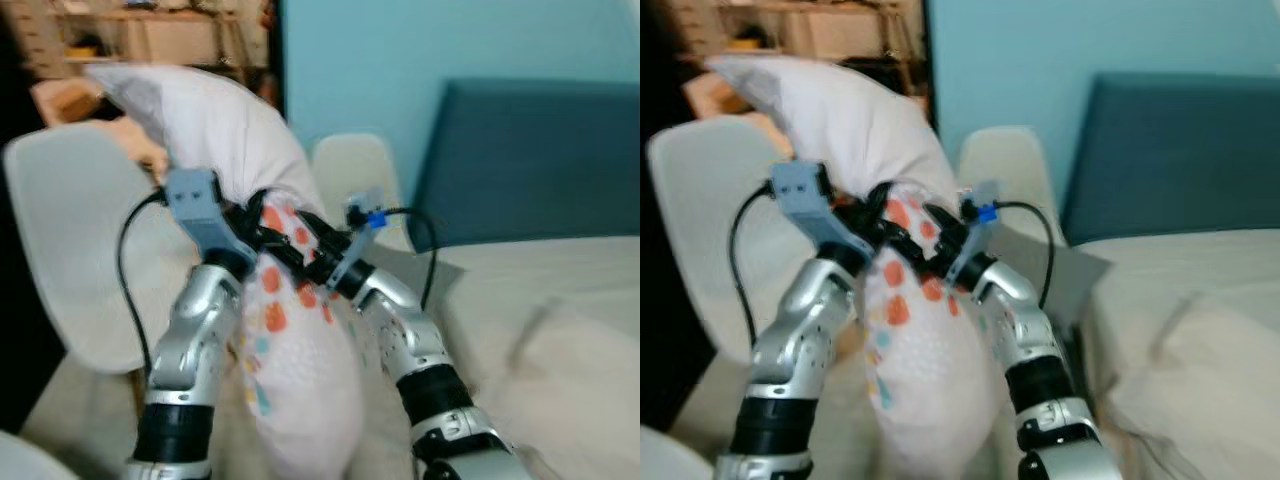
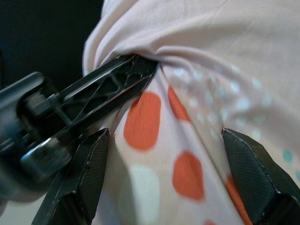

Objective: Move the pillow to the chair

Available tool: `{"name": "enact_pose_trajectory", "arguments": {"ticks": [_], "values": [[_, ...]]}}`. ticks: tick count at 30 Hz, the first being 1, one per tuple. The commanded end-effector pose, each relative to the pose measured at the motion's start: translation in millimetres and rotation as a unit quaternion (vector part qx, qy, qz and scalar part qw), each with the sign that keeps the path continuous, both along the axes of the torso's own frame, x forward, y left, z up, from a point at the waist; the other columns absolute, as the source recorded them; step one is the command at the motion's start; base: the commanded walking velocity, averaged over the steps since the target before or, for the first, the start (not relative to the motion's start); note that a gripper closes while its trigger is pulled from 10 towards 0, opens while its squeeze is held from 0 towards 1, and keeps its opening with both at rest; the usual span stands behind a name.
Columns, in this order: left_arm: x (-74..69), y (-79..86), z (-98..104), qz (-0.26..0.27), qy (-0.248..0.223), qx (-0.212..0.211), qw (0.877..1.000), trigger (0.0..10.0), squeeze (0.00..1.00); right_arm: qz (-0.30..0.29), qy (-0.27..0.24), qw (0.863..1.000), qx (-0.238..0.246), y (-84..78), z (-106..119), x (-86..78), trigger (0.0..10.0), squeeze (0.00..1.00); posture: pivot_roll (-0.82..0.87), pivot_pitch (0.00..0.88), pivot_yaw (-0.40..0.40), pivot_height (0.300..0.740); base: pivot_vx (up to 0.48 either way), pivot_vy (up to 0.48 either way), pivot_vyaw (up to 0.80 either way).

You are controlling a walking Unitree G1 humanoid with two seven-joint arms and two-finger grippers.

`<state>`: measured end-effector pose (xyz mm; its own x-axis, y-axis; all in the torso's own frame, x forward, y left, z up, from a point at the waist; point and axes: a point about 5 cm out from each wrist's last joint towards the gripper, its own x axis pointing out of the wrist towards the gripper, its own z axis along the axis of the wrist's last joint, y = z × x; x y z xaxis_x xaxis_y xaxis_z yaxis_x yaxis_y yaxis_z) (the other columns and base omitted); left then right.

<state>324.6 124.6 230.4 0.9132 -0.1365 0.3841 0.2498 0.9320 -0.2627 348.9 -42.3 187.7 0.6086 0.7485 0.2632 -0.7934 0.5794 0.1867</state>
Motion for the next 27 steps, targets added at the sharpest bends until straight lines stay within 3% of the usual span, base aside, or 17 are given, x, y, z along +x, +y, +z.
{"name": "enact_pose_trajectory", "arguments": {"ticks": [1, 5, 27], "values": [[-4.3, -9.0, 16.7, -0.016, -0.045, -0.002, 0.999, 10.0, 0.00, -0.006, -0.007, 1.000, -0.001, -1.7, 4.1, 1.8, 10.0, 0.00, -0.06, 0.000, -0.015, 0.714, 0.330, 0.000, 0.00], [-4.5, -10.4, 16.8, -0.022, -0.046, 0.000, 0.999, 10.0, 0.00, -0.032, 0.019, 0.999, 0.003, -4.5, 2.7, 8.7, 10.0, 0.00, -0.06, 0.000, -0.015, 0.714, 0.329, 0.000, 0.00], [-4.3, -14.4, 16.1, -0.034, -0.046, 0.005, 0.998, 10.0, 0.00, -0.032, 0.017, 0.999, 0.007, -5.3, 1.6, 8.3, 10.0, 0.00, -0.06, 0.000, -0.012, 0.714, 0.330, 0.000, 0.00]]}}
